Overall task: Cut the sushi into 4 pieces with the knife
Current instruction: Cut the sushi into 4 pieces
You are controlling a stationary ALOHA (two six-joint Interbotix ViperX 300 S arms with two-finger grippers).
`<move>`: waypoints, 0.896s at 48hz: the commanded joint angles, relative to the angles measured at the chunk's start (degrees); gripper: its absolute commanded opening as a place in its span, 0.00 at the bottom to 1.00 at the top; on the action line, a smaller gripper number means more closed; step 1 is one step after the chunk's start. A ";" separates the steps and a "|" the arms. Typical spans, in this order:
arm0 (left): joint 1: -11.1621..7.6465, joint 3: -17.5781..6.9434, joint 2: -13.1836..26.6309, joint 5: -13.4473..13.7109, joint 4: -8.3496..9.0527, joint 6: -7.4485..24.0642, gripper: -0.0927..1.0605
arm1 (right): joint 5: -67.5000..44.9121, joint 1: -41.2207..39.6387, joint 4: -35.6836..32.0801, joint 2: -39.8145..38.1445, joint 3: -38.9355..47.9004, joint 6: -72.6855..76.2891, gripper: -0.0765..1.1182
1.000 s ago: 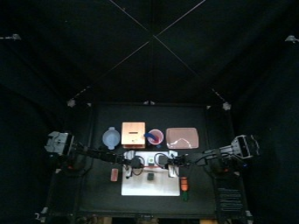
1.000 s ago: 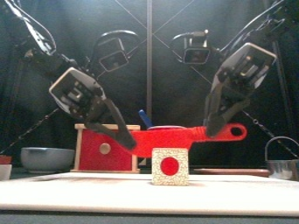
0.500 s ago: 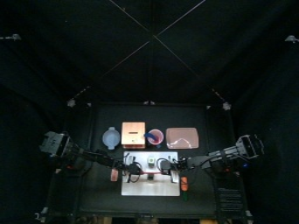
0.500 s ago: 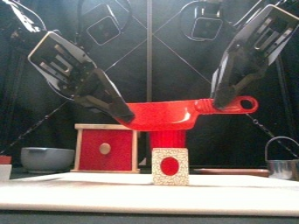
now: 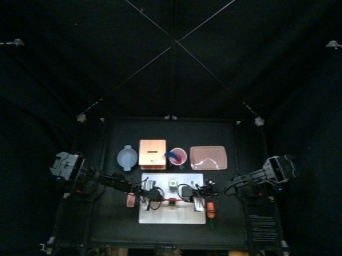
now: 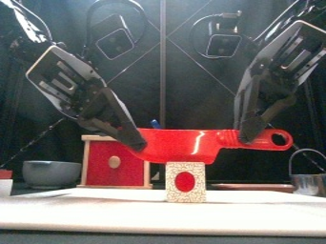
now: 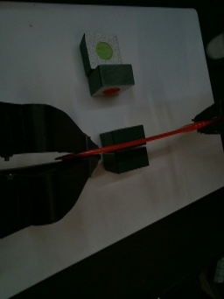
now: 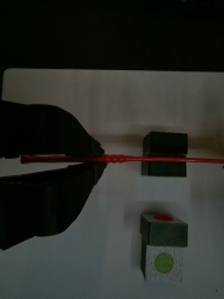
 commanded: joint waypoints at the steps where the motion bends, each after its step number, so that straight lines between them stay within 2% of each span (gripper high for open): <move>1: -0.53 -0.62 0.70 0.18 -0.53 0.18 0.36 | -0.26 -0.09 0.00 0.26 -0.44 -0.09 0.14; 30: -0.88 -0.62 1.85 0.18 -1.14 -0.18 0.36 | -1.85 0.35 0.70 2.02 -0.26 -0.09 0.14; 43: -0.79 -0.97 7.73 0.44 -4.31 0.09 0.36 | -4.22 0.62 1.67 8.09 -0.44 -0.09 0.14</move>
